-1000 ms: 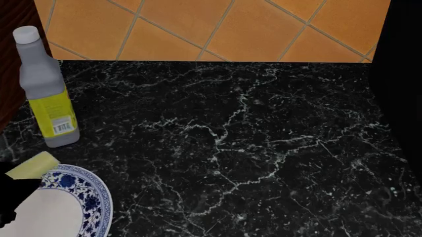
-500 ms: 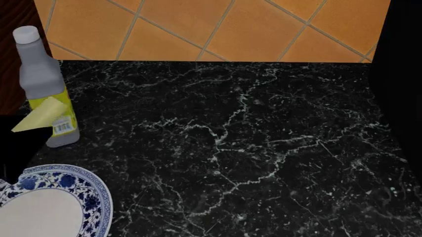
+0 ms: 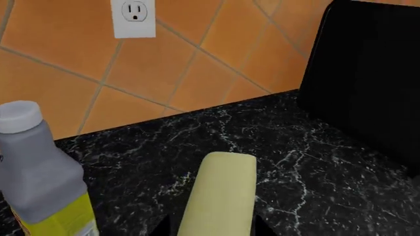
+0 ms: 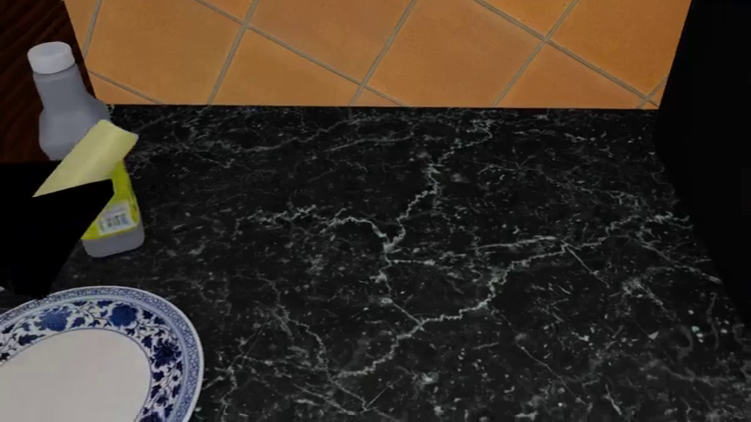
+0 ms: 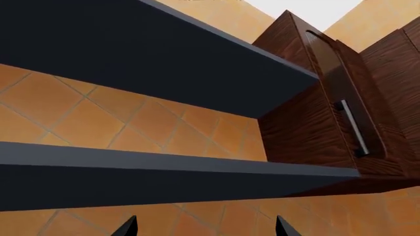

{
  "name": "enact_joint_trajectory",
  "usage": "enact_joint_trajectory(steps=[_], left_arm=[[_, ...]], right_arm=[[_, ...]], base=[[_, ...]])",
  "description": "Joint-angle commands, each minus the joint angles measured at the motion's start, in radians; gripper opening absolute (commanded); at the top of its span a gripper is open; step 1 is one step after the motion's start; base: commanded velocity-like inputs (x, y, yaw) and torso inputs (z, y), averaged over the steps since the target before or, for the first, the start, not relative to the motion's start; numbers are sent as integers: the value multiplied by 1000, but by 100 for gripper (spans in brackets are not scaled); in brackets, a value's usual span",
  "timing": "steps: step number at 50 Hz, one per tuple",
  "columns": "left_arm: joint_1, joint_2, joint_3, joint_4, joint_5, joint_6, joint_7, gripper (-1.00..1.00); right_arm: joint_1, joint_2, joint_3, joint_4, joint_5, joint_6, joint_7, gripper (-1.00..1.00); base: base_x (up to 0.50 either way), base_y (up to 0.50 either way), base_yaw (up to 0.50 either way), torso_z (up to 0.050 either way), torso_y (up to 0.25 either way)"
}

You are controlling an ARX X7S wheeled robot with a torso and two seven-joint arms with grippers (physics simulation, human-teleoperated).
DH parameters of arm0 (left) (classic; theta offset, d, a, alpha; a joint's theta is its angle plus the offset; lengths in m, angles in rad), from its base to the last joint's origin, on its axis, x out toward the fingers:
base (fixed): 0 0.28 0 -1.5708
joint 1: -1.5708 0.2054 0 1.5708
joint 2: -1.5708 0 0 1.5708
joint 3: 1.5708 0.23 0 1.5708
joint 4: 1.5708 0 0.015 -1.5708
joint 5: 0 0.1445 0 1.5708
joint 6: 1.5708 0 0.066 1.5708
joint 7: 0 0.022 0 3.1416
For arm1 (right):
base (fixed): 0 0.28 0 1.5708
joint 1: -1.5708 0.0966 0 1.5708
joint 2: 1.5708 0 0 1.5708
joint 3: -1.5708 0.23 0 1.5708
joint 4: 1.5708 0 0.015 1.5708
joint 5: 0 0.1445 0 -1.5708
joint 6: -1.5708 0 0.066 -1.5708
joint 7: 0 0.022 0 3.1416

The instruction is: Pick the butter stick from the counter and place it in the microwave.

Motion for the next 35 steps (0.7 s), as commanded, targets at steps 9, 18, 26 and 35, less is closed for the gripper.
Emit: enact_joint_trajectory(steps=[9,18,26,35], left_arm=[[-8,32,-34,42,-64,1,-6,-100],[-1,31,-36,46,-77,10,-7,-100],[6,27,-26,47,-69,26,6,-100],[20,22,-20,50,-63,41,14,-100]], right_arm=[[-4,-45,15,-9,-25,6,-39,100],[-4,-44,23,-9,-20,11,-48,100],[-4,-29,38,-9,-5,19,-47,100],[-4,-30,25,-9,-14,16,-44,100]], base=[[-479,0,0,0,0],[-480,0,0,0,0],[-481,0,0,0,0],[-479,0,0,0,0]])
